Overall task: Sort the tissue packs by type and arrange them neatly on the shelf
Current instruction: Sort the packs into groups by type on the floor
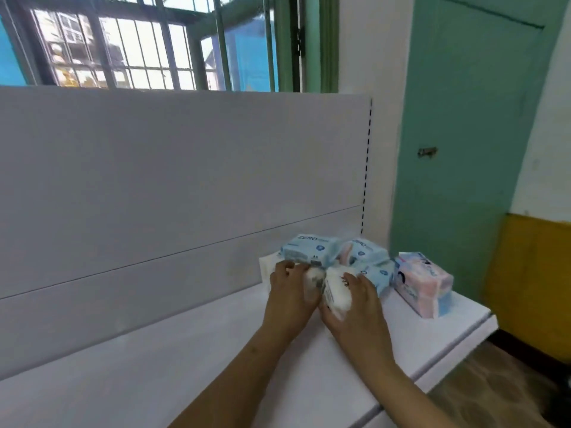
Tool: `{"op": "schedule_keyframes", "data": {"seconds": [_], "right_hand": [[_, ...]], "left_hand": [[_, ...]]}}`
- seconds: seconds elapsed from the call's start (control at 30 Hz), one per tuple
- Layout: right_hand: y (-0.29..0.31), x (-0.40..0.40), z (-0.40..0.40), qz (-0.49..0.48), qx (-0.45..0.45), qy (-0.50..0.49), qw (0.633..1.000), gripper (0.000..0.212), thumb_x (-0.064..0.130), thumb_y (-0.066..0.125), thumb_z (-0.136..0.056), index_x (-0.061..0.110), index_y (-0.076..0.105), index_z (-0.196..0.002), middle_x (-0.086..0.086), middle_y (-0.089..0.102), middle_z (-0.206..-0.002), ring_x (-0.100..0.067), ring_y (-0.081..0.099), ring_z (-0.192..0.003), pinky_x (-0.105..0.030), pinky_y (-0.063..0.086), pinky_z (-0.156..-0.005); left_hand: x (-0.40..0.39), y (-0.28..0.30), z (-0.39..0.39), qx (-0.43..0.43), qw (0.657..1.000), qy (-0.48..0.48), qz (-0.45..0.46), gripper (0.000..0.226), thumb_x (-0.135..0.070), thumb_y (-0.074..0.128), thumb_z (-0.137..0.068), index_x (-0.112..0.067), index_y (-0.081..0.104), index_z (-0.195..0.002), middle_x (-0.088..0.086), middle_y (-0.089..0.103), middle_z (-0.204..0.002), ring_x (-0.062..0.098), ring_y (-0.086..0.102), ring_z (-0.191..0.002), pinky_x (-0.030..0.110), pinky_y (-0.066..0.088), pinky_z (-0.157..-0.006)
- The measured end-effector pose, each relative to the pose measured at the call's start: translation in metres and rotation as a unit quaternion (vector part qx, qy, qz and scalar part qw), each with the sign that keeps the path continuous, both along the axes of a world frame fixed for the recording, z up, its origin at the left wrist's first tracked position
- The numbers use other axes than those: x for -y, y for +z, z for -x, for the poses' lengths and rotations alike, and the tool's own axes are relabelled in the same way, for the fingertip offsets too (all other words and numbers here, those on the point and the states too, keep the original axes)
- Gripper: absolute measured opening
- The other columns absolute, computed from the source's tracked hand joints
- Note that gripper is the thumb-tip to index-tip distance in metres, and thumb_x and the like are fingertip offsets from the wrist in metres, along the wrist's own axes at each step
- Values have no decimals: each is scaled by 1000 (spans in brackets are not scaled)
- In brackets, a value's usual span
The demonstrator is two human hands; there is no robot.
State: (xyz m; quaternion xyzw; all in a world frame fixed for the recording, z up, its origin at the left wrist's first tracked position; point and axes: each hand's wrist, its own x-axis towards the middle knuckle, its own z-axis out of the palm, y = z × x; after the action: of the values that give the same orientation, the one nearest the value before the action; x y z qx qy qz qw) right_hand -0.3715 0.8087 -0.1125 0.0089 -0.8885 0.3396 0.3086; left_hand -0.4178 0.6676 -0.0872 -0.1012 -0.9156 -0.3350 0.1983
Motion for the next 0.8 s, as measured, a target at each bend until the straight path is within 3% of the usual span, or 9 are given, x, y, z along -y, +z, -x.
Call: {"op": "schedule_keyframes", "data": {"seconds": [0.17,0.27,0.37,0.5,0.63,0.73,0.8], "right_hand": [[0,-5,9,142,0,19,990,91,38,88,-65,14,38,-136,-2,46,-130,-15,47,-118,-12,35,-89],[4,-10,10,236,31,21,971,88,34,90,-62,22,38,-132,0,55,-121,-16,57,-105,-20,42,-83],[3,-16,13,299,55,12,953,78,37,89,-65,28,40,-125,-1,64,-112,-18,63,-95,-22,45,-74],[5,-21,15,351,54,13,935,68,34,85,-70,27,44,-123,2,62,-113,-15,62,-97,-18,46,-73],[7,-25,17,412,46,44,909,64,39,79,-75,32,45,-129,4,62,-119,-13,64,-104,-34,55,-89],[11,-23,12,442,53,75,892,57,37,67,-89,28,40,-139,2,64,-119,-5,65,-95,-20,56,-71],[14,-23,4,433,63,65,897,57,43,60,-92,29,37,-143,0,65,-120,-7,66,-94,-22,55,-69]], "left_hand": [[6,-24,17,-67,998,7,-18,51,-46,73,-81,-27,54,-125,1,33,-143,16,32,-130,22,33,-101],[10,-21,20,-70,996,12,-47,44,-40,77,-79,-24,53,-112,-1,43,-128,16,40,-121,20,34,-94],[7,-20,17,-81,993,29,-85,47,-33,80,-76,-24,43,-103,-4,46,-107,17,47,-98,24,39,-79],[4,-15,10,-77,992,16,-103,56,-33,81,-73,-30,35,-106,-11,36,-108,11,46,-97,26,44,-77],[9,4,3,-74,989,1,-129,58,-34,79,-72,-32,38,-114,-14,37,-110,11,49,-105,25,44,-82],[18,15,-7,-64,981,8,-183,57,-34,79,-76,-32,44,-121,-13,47,-114,9,52,-106,29,49,-86],[31,24,-18,-70,971,3,-230,52,-32,78,-80,-32,46,-121,-11,55,-115,7,57,-102,30,51,-85]]}}
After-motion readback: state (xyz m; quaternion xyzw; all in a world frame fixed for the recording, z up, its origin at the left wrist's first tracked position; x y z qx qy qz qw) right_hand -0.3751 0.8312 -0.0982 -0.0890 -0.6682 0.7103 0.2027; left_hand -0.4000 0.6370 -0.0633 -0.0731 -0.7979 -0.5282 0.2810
